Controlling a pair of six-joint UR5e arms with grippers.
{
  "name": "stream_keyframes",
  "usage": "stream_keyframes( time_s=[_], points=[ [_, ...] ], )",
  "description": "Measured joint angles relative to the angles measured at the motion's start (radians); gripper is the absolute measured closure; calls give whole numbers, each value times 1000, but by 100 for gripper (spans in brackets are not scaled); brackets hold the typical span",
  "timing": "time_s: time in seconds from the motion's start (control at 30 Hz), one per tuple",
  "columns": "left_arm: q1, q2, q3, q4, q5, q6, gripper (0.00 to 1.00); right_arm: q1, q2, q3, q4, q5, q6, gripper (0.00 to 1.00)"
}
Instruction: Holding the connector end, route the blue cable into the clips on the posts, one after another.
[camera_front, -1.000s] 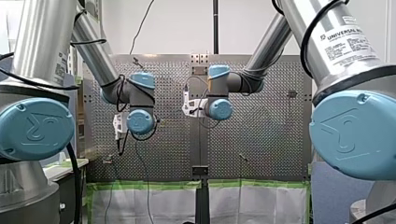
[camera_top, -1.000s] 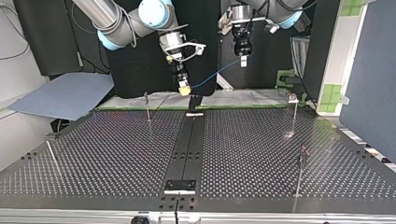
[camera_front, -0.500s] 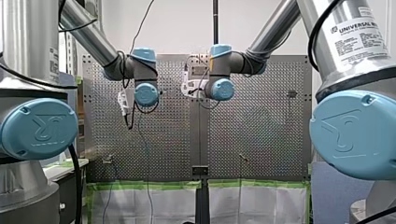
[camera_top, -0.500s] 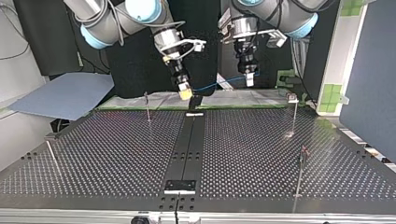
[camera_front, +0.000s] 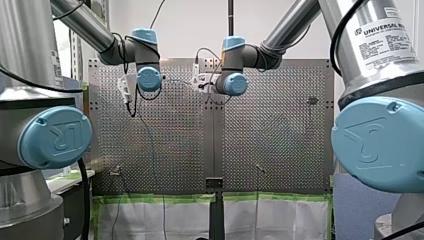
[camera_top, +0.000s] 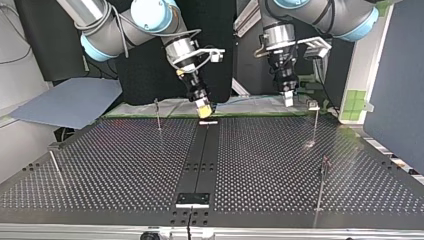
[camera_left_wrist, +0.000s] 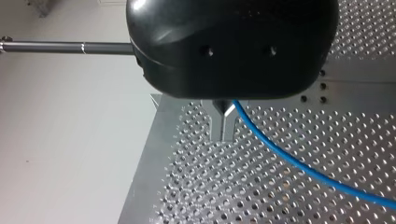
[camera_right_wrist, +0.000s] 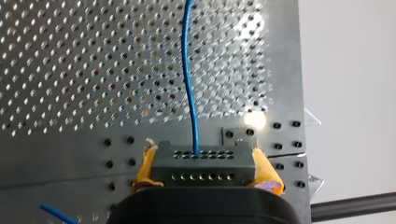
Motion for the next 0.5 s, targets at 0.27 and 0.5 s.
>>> stream_keyframes(
  time_s=[0.27, 0.5],
  points=[
    [80, 27, 9, -77, 78, -3, 100, 4, 2, -35, 9, -29, 23, 100],
    [154, 27, 56, -134, 111, -8, 100, 11, 3, -88, 45, -42, 26, 100]
  ],
)
